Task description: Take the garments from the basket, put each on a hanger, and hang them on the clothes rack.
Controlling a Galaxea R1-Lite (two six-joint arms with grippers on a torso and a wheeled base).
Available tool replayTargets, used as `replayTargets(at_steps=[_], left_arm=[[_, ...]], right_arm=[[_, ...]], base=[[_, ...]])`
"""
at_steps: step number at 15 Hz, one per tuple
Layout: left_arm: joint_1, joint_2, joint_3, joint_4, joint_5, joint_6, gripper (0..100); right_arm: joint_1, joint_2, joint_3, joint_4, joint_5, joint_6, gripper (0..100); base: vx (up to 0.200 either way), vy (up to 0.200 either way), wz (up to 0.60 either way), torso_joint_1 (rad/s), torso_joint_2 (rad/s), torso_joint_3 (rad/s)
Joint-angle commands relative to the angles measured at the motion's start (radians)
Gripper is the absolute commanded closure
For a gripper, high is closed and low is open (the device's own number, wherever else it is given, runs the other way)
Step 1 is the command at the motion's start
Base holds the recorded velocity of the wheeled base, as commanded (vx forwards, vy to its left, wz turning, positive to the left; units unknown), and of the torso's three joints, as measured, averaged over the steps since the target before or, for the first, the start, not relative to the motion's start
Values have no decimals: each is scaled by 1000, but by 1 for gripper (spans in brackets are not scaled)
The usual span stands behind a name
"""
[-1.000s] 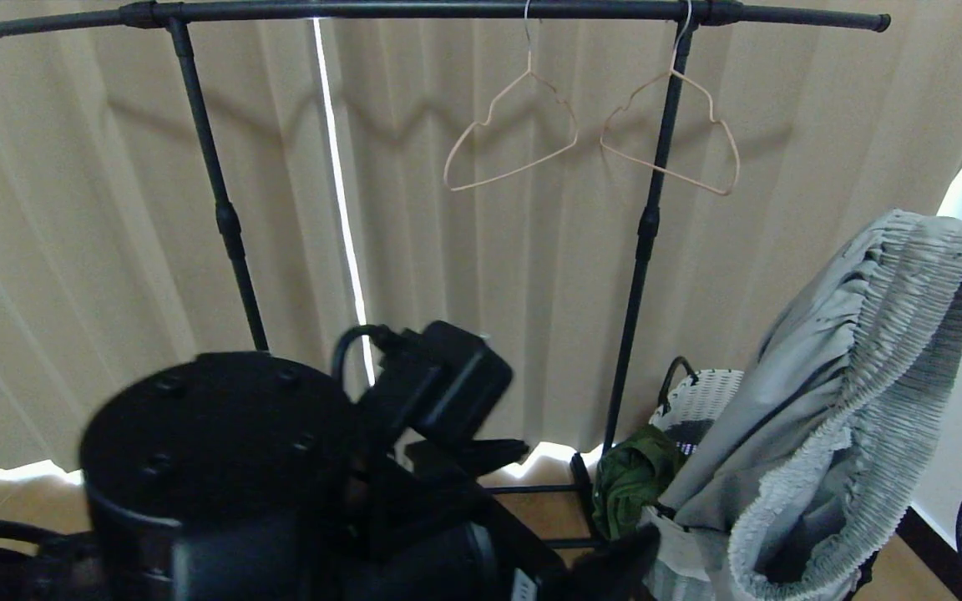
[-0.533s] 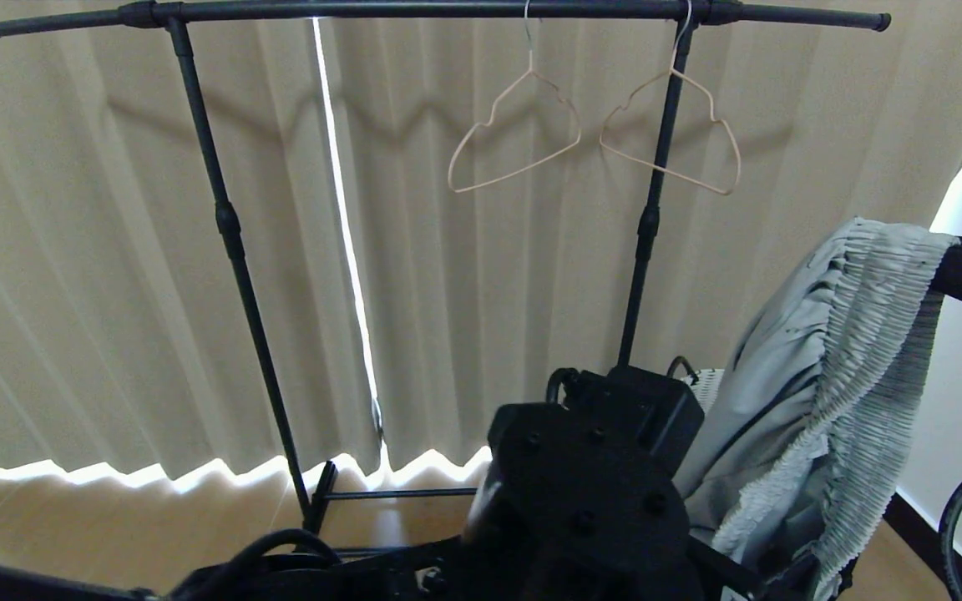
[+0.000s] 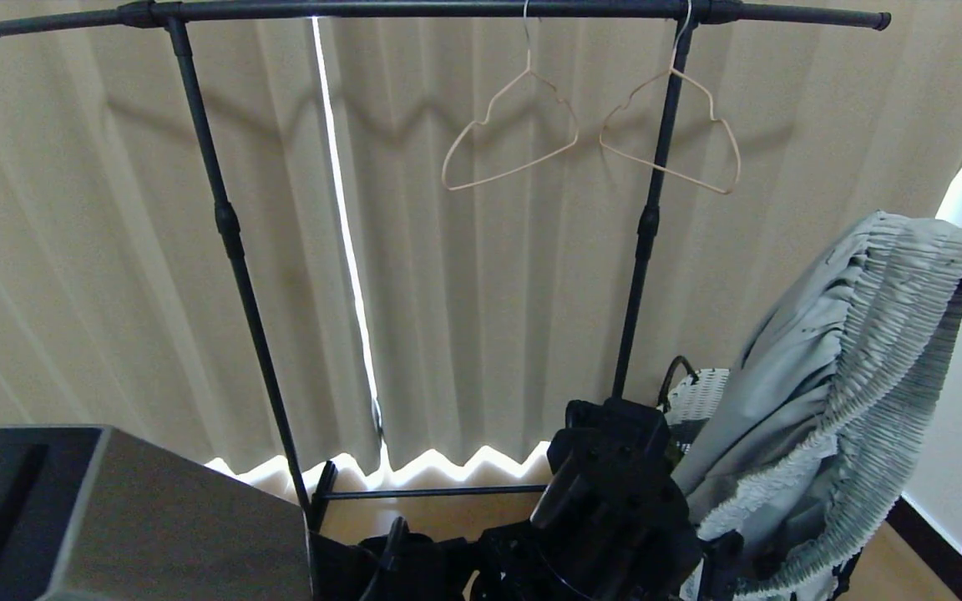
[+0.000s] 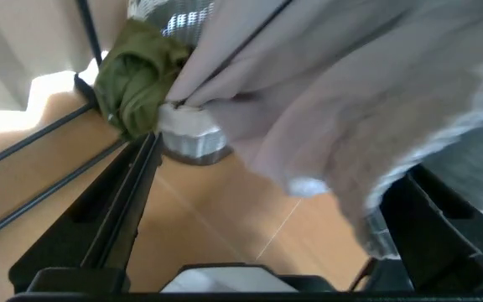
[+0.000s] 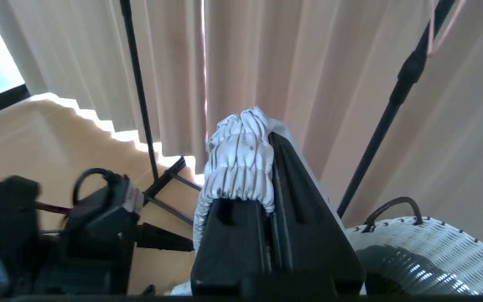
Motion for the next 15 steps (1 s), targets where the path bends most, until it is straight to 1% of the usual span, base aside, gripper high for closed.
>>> replayTargets(at_steps=[1,2,4,5,7,8,9,11,12,13,14,15], left_arm=[[10,10,5,0,-2,-1,0],[13,10,5,1,-2,1,100],[13,-1,25,0,-2,16,100],[14,-31,44,0,0,32,100],[22,-145,130,-14,1,55,100],[39,-220,181,-14,-2,98,100],[51,-287,213,-14,-5,122,100],[91,-438,244,5,-8,170,100],[111,-501,259,23,-8,199,100],[115,-516,262,31,-8,205,100],[137,-626,268,129,-8,220,100],[143,-679,264,182,-9,222,100]], right_arm=[[1,-13,2,0,0,0,100],[1,-18,2,1,0,0,100],[1,-18,-1,0,-1,-1,100],[1,-16,2,0,-3,-1,100],[1,-12,8,3,-6,-1,100],[1,-4,8,3,-6,-3,100],[1,8,6,3,-6,-4,100],[2,38,-3,0,-4,-9,100],[16,47,-8,0,-4,-9,100],[21,48,-11,0,-4,-9,100],[73,59,-21,1,-4,-9,100],[90,74,-34,1,-4,-9,100]], base=[[0,0,0,0,0,0],[0,0,0,0,0,0],[0,0,0,0,0,0],[0,0,0,0,0,0],[0,0,0,0,0,0],[0,0,0,0,0,0],[0,0,0,0,0,0],[0,0,0,0,0,0],[0,0,0,0,0,0],[0,0,0,0,0,0],[0,0,0,0,0,0],[0,0,0,0,0,0]])
